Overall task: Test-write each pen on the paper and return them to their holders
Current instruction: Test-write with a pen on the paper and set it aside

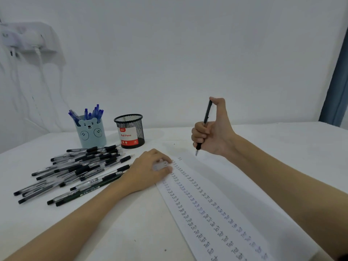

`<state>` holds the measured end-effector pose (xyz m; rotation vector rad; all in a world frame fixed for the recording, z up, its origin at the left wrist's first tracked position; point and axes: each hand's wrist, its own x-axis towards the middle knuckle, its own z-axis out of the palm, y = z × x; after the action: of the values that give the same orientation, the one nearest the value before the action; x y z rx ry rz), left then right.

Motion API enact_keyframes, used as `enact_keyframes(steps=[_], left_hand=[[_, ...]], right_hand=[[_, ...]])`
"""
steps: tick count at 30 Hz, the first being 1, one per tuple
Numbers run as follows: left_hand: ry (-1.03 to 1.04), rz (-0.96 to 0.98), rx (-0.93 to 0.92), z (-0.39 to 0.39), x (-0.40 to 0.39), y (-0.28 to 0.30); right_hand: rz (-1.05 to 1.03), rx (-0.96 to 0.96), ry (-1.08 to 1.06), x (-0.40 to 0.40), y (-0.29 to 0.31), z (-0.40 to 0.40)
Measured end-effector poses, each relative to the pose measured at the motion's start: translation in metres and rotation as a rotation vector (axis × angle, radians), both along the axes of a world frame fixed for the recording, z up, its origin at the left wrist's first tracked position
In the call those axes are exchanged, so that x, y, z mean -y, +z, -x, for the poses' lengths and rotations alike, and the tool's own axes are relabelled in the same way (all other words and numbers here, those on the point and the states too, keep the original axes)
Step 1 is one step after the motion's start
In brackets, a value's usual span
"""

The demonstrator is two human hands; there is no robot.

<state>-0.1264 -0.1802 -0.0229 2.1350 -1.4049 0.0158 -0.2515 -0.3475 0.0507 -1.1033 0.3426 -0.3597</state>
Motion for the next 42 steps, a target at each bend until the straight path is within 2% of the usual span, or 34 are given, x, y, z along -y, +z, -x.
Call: enact_keyframes(steps=[4,9,13,15,20,26,33,42], left_hand=[[-0.041,-0.026,-0.100,-0.007,-0.005,0.002],[-0.066,0.022,-0.156,-0.014,-0.010,0.005],[-0.068,0.105,-0.165,-0.014,-0.007,0.003],[-0.063,0.121,-0.166,-0.015,-0.006,0.003],[-0.037,0.150,-0.151,-0.013,-0.005,0.000],[-0.030,0.134,-0.111,-0.012,-0.005,0.001],[-0.027,0.128,-0.121,-0.011,-0.005,0.002],[-0.013,0.119,-0.123,-0.011,-0.005,0.002]], right_hand=[[0.013,-0.001,0.019,-0.004,-0.007,-0.007],[0.256,-0.076,0.044,-0.005,-0.009,-0.015],[0.555,-0.283,0.081,-0.003,-0.013,-0.018],[0.622,-0.316,0.044,-0.004,-0.019,-0.022],[0.775,-0.207,-0.184,-0.008,-0.041,-0.040],[0.747,-0.180,-0.170,-0.017,-0.052,-0.050],[1.000,-0.125,-0.367,-0.012,-0.067,-0.060],[1.036,-0.086,-0.305,-0.013,-0.067,-0.058]])
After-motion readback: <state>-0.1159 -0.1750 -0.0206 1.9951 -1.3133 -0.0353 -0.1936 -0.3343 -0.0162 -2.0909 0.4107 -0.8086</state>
